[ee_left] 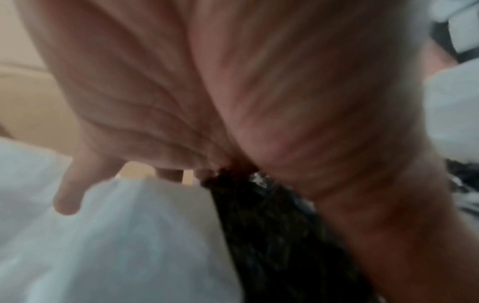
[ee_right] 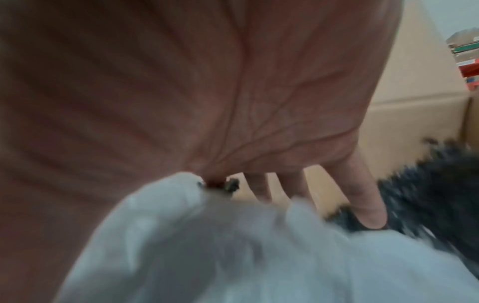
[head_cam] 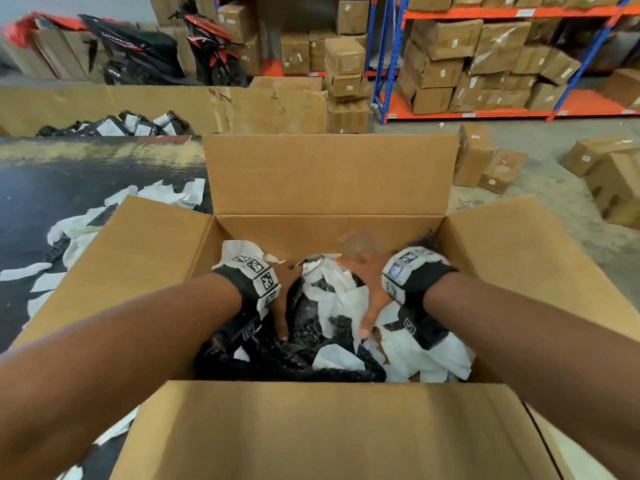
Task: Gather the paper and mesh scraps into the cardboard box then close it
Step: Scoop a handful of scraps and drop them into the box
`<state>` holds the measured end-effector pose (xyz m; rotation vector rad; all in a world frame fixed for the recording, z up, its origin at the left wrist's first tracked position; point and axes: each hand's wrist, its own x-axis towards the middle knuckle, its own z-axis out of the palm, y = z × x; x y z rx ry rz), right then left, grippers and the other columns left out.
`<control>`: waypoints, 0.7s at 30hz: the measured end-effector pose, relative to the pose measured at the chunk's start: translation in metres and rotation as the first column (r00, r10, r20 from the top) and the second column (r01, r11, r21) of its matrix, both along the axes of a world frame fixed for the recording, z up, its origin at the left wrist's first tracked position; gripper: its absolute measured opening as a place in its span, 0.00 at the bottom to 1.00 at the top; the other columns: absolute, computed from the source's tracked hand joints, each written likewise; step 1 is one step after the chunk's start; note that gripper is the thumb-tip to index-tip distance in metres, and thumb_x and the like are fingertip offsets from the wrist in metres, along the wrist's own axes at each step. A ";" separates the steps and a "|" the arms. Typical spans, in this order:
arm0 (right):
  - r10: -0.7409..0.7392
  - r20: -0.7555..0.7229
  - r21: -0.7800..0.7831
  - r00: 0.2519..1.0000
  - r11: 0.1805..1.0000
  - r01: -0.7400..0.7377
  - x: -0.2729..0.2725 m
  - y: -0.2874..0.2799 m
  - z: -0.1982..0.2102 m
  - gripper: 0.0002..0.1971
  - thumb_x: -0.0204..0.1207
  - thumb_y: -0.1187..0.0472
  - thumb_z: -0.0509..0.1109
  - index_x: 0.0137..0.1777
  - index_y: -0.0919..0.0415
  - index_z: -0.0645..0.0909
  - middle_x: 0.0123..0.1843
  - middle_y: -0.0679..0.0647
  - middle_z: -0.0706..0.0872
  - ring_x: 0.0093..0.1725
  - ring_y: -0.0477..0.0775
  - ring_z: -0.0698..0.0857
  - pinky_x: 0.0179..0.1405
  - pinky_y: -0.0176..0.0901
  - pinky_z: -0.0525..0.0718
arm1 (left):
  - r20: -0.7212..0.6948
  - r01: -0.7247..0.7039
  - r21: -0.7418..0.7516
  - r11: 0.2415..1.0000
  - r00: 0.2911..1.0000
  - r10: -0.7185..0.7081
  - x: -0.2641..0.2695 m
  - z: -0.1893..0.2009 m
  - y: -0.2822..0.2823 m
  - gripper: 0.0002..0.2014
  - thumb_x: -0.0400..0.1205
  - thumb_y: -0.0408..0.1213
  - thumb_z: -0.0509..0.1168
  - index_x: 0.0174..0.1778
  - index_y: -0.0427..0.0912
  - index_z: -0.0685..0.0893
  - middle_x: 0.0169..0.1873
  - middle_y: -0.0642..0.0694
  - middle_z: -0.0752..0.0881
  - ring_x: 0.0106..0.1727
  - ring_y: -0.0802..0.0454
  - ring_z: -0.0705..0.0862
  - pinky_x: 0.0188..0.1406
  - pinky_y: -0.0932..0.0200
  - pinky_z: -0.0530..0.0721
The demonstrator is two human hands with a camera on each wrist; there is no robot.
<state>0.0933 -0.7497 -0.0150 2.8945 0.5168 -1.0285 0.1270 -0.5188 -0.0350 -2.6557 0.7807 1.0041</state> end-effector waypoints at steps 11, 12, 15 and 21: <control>-0.032 -0.064 -0.093 0.997 0.995 0.026 -0.005 -0.007 -0.022 0.78 0.44 0.35 0.90 0.87 0.39 0.38 0.90 0.56 0.41 0.87 0.69 0.51 0.83 0.68 0.58 | 0.057 -0.051 0.051 0.997 0.997 0.048 -0.013 -0.017 0.003 0.75 0.57 0.55 0.88 0.88 0.43 0.41 0.84 0.40 0.60 0.84 0.38 0.63 0.81 0.41 0.69; -0.037 -0.078 -0.092 0.996 0.995 0.030 -0.002 -0.009 -0.018 0.77 0.44 0.35 0.90 0.88 0.39 0.40 0.90 0.55 0.46 0.87 0.67 0.55 0.83 0.67 0.61 | 0.074 -0.057 0.042 0.997 0.996 0.054 -0.016 -0.018 0.004 0.76 0.56 0.55 0.88 0.88 0.43 0.40 0.84 0.39 0.61 0.83 0.38 0.65 0.80 0.41 0.70; -0.057 -0.053 -0.136 0.997 0.990 0.049 0.008 -0.011 -0.009 0.79 0.29 0.23 0.85 0.87 0.41 0.55 0.86 0.51 0.66 0.80 0.63 0.71 0.77 0.66 0.72 | 0.088 -0.073 0.000 0.997 0.993 0.073 -0.020 -0.004 0.004 0.75 0.57 0.52 0.89 0.89 0.49 0.39 0.82 0.39 0.65 0.81 0.37 0.69 0.77 0.44 0.73; -0.108 0.194 0.132 0.975 0.988 0.083 -0.012 -0.008 0.048 0.53 0.65 0.48 0.86 0.86 0.54 0.60 0.83 0.53 0.70 0.79 0.59 0.72 0.78 0.52 0.71 | 0.203 -0.075 -0.120 0.990 0.974 0.099 -0.023 0.057 0.007 0.60 0.66 0.51 0.85 0.88 0.54 0.53 0.77 0.38 0.71 0.74 0.37 0.76 0.66 0.47 0.78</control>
